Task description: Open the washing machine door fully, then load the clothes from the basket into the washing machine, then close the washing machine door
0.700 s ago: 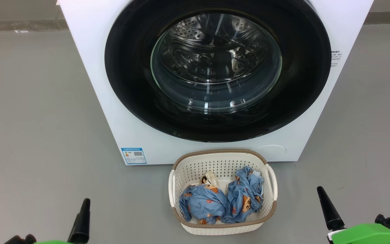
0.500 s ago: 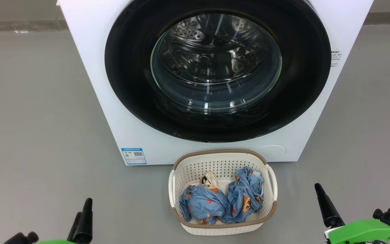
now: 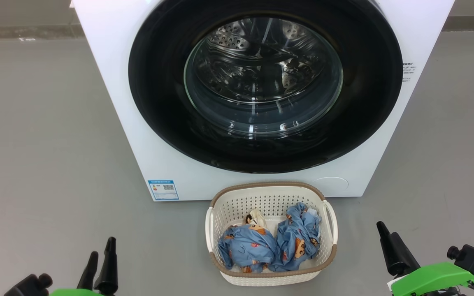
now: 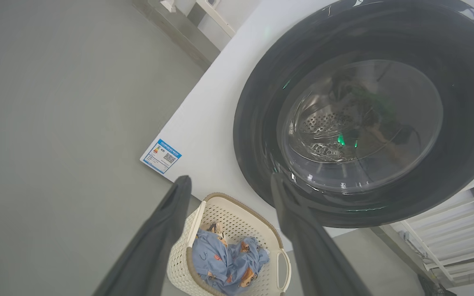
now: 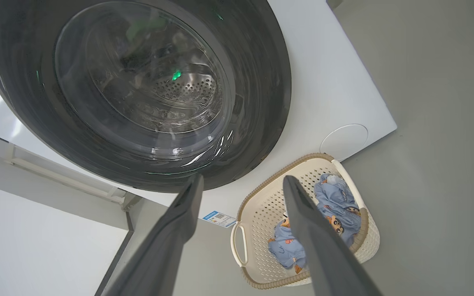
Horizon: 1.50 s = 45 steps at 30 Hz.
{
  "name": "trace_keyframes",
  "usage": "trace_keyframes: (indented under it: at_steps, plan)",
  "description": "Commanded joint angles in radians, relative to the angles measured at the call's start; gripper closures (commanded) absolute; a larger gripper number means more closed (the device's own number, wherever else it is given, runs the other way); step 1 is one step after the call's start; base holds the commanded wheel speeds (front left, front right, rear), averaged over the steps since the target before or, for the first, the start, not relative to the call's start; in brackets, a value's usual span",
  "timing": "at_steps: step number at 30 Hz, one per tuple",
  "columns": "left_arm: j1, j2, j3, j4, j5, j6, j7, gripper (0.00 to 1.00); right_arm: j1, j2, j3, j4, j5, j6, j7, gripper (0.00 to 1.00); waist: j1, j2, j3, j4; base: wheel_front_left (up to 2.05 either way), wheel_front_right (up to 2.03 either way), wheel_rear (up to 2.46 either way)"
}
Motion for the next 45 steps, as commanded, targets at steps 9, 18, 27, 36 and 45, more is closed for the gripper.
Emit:
trace_keyframes:
  at_steps: [9,18,27,36,45]
  plan:
    - [-0.026,0.024,-0.001,-0.047,0.148,-0.003,-0.042,0.00,-0.047,-0.030,0.029,-0.010,-0.147,0.001,-0.042,0.00,-0.0001,0.0000,0.001,-0.003,0.00,0.00,0.00]
    - [-0.027,0.029,-0.014,-0.058,0.251,-0.003,-0.068,0.00,-0.051,-0.039,0.042,-0.002,-0.244,0.001,-0.065,0.00,-0.0001,0.0000,-0.001,-0.002,0.00,0.00,0.00]
    - [-0.025,0.032,-0.022,-0.067,0.354,-0.003,-0.095,0.00,-0.052,-0.048,0.052,0.001,-0.336,0.001,-0.089,0.00,-0.0001,0.0000,-0.004,0.000,0.00,0.00,0.00]
    - [-0.021,0.036,-0.031,-0.077,0.449,-0.004,-0.121,0.00,-0.051,-0.060,0.058,0.004,-0.425,0.001,-0.112,0.00,-0.0001,0.0000,-0.005,-0.002,0.00,0.00,0.00]
    - [-0.021,0.037,-0.034,-0.072,0.533,-0.004,-0.145,0.00,-0.053,-0.067,0.061,0.006,-0.507,0.001,-0.131,0.00,-0.0001,0.0000,-0.003,-0.006,0.00,0.00,0.00]
